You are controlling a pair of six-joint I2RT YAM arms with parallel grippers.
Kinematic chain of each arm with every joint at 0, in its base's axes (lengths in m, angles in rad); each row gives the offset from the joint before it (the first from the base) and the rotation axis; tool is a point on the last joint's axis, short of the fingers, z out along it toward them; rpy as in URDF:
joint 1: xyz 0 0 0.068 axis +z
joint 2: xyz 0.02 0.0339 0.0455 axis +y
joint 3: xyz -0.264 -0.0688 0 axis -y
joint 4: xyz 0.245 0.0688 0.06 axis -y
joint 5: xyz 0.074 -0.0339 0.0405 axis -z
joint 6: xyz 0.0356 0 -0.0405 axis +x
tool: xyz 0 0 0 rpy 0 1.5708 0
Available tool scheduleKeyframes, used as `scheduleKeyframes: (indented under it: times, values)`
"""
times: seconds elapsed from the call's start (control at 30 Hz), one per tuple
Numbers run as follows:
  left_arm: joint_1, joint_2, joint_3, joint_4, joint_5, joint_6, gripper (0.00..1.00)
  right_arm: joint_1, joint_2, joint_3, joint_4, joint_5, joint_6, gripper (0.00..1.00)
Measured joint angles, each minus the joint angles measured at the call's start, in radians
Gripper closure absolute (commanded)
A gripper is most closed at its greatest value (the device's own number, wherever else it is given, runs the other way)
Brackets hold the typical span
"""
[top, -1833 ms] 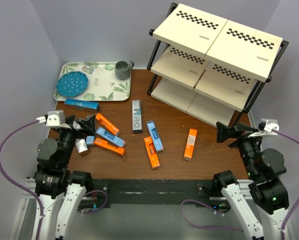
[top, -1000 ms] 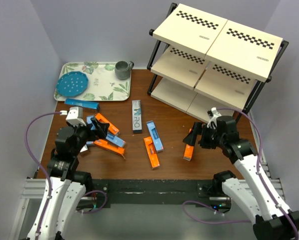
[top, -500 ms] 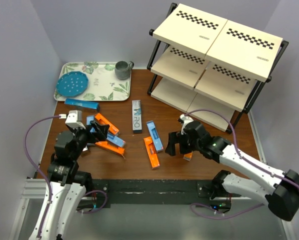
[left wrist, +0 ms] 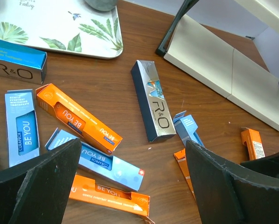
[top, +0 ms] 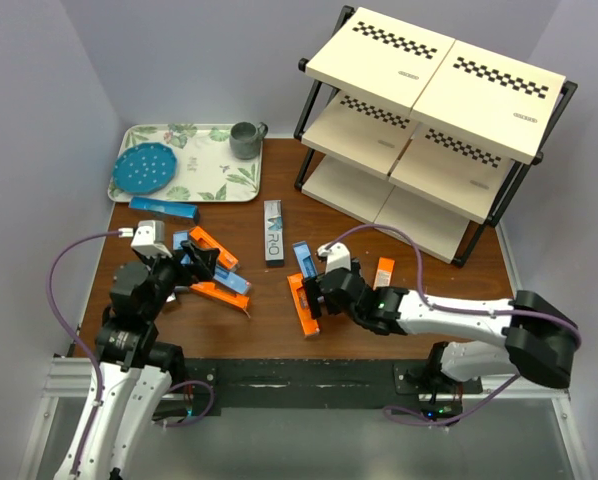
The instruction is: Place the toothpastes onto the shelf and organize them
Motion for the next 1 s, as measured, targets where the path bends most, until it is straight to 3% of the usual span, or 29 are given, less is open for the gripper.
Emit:
scheduleKeyframes:
  times: [0.2, 0.43, 1.0]
  values:
    - [-0.014, 0.014, 0.0, -0.001, -0.006, 0.0, 0.04, 0.016, 0.134, 0.002, 0.054, 0.07, 0.009, 0.18]
    - [-0.034, 0.015, 0.0, -0.001, -0.008, 0.0, 0.04, 0.019, 0.145, 0.001, 0.143, 0.135, 0.019, 0.28]
    - [-0.046, 0.015, 0.0, -0.002, -0.012, -0.001, 0.05, 0.019, 0.189, -0.058, 0.241, 0.123, 0.015, 0.34]
